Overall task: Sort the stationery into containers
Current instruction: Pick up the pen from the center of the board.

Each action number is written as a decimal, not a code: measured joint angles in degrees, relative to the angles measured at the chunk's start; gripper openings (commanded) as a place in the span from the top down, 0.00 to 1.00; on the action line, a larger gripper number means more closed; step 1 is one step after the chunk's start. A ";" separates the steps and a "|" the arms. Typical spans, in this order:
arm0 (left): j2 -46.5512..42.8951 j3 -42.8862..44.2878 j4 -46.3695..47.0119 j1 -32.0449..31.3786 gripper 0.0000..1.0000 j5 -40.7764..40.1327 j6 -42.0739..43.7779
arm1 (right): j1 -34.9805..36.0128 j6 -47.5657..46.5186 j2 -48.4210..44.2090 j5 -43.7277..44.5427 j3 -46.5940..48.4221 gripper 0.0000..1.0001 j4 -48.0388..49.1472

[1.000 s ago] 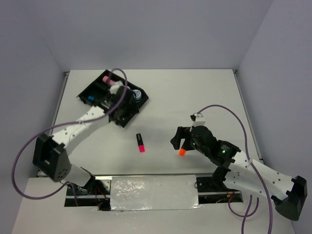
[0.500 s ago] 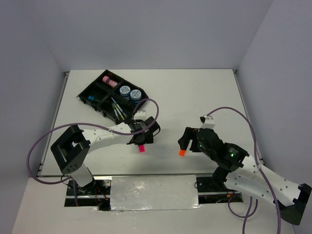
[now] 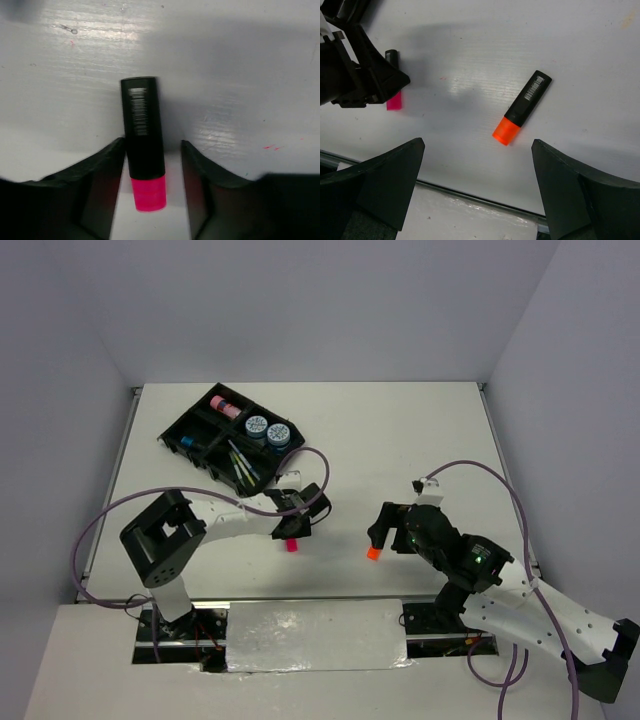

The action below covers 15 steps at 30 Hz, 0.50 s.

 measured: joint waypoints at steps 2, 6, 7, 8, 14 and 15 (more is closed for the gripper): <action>-0.17 -0.66 1.62 0.02 0.74 0.26 -0.17 | 0.00 -0.04 0.07 0.00 0.00 0.04 0.00; -1.27 -1.62 2.32 0.13 0.98 0.20 0.26 | 0.00 -0.20 0.22 -0.02 0.00 0.04 0.02; -1.62 -1.68 2.05 0.26 0.99 0.31 0.26 | 0.00 -0.20 0.22 -0.02 0.00 0.04 0.04; -2.03 -1.70 1.40 0.59 1.00 0.50 0.48 | 0.00 -0.20 0.22 -0.02 0.00 0.04 0.04; -8.48 3.32 -5.42 10.86 1.00 1.66 5.22 | 0.00 -0.46 0.44 -0.26 0.00 0.04 0.44; -9.51 5.62 -6.12 14.25 1.00 1.55 6.64 | 0.00 -0.50 0.50 -0.31 -0.02 0.04 0.52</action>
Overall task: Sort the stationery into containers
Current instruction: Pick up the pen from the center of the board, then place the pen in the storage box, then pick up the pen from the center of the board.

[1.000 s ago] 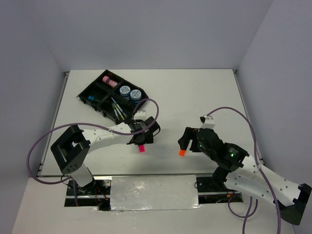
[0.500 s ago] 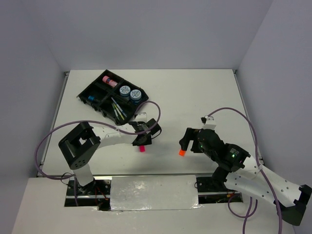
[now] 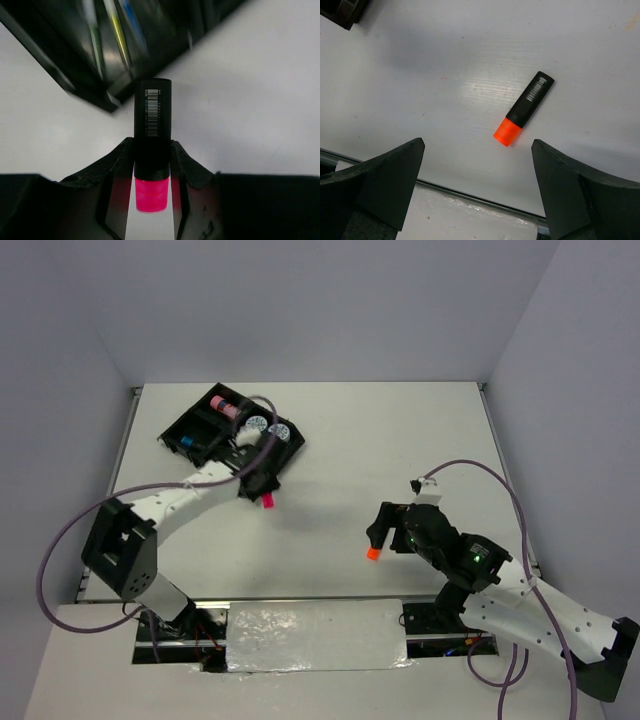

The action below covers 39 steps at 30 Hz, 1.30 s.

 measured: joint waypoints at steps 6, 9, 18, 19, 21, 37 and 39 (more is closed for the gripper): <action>-0.85 16.79 -1.05 21.51 0.98 -0.07 6.29 | 0.00 -1.22 1.95 -0.66 0.00 0.04 1.29; 4.74 25.75 -2.10 29.00 0.97 -0.17 7.85 | 0.00 -1.73 3.41 -0.98 0.00 0.04 2.43; 25.97 37.33 -5.73 36.44 0.44 1.31 8.96 | -0.13 -3.45 7.23 -2.69 0.02 0.04 3.39; 26.38 36.61 -5.79 36.76 0.33 1.62 9.14 | -0.13 -3.54 7.32 -2.82 0.02 0.04 3.63; 26.40 35.26 -6.05 37.44 0.16 2.14 9.05 | -0.13 -3.54 7.82 -2.99 0.02 0.04 4.17; 9.97 32.39 -5.51 34.64 0.01 4.52 11.04 | -2.08 5.49 21.88 1.77 -0.72 0.09 5.38; 2.73 27.71 -4.39 32.17 0.01 4.94 12.09 | -2.95 6.56 24.26 2.08 -1.14 0.13 5.97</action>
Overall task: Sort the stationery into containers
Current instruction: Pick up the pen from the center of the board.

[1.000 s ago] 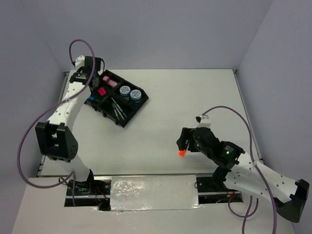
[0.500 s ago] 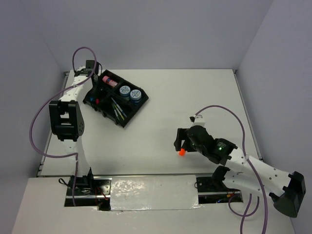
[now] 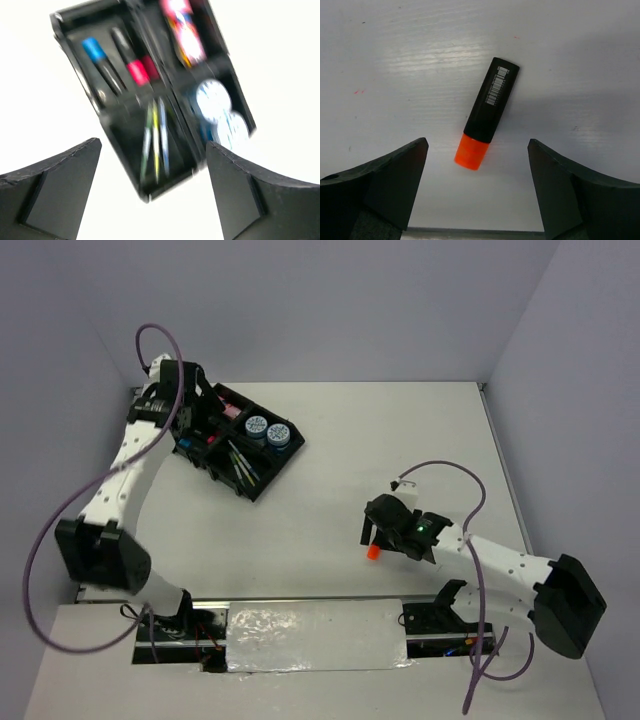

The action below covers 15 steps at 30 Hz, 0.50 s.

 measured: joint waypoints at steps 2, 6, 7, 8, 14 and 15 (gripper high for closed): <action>-8.07 -5.33 0.28 -2.84 0.01 1.55 1.22 | -0.85 0.81 2.78 0.07 -0.20 0.17 0.81; -19.93 -13.22 0.37 -4.59 0.01 3.85 3.17 | -1.57 2.54 9.25 -0.42 -0.33 0.38 3.72; -21.75 -14.38 -0.02 -4.59 0.01 4.15 3.85 | -1.68 2.93 11.04 -0.66 -0.46 0.43 4.37; -23.41 -15.63 -0.11 -4.52 0.01 4.44 4.37 | -1.70 3.50 12.28 -1.05 -0.79 0.49 5.11; -27.74 -20.26 -0.50 -4.50 0.00 7.87 7.34 | -1.66 5.22 12.81 -1.03 -2.58 0.81 11.19; -27.96 -21.55 0.11 -4.52 0.01 9.11 7.43 | -1.33 5.27 12.81 -1.01 -2.64 0.88 12.04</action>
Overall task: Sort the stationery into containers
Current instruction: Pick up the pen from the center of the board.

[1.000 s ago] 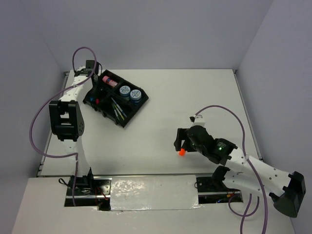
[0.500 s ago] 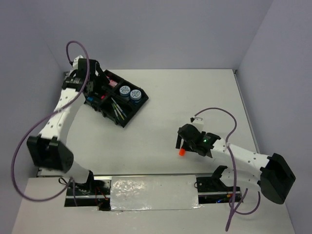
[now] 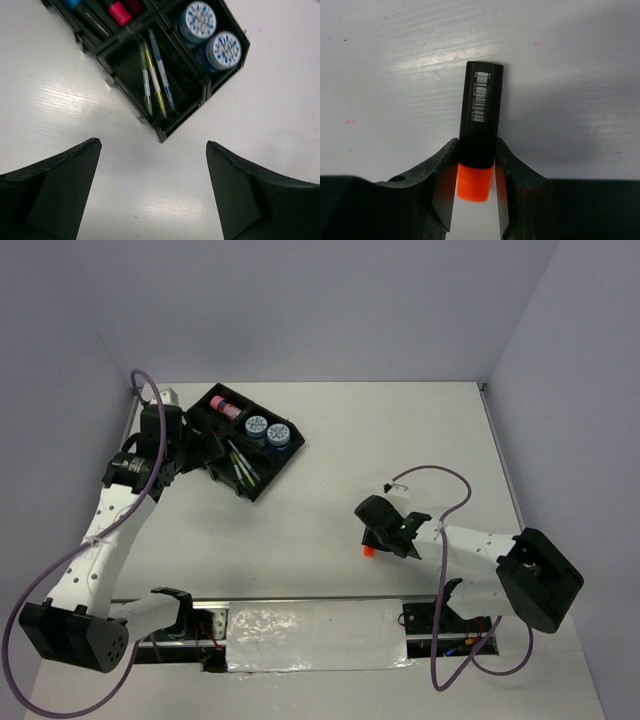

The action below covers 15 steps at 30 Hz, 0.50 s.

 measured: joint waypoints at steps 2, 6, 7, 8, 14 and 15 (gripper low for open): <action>-0.15 -2.91 1.01 -0.44 0.01 3.15 -0.02 | 1.05 -0.15 -0.09 -0.11 -0.28 0.91 1.51; -0.66 -10.67 5.97 -6.03 0.02 11.72 -1.07 | 8.13 -5.11 -2.95 -1.09 -0.22 0.92 3.67; -0.63 -12.11 7.56 -8.55 0.02 14.01 -1.92 | 10.27 -7.06 -4.61 -1.11 -0.04 0.92 4.57; -0.63 -13.20 9.07 -10.99 0.02 16.17 -2.38 | 12.00 -8.96 -6.21 -1.20 0.28 0.92 5.31; -0.52 -14.80 18.64 -24.17 0.14 22.84 -7.26 | 17.55 -17.66 -15.17 -2.60 5.16 0.92 11.32; -0.52 -14.93 20.13 -25.40 0.16 23.04 -8.11 | 17.77 -18.56 -15.80 -2.73 6.01 0.92 12.22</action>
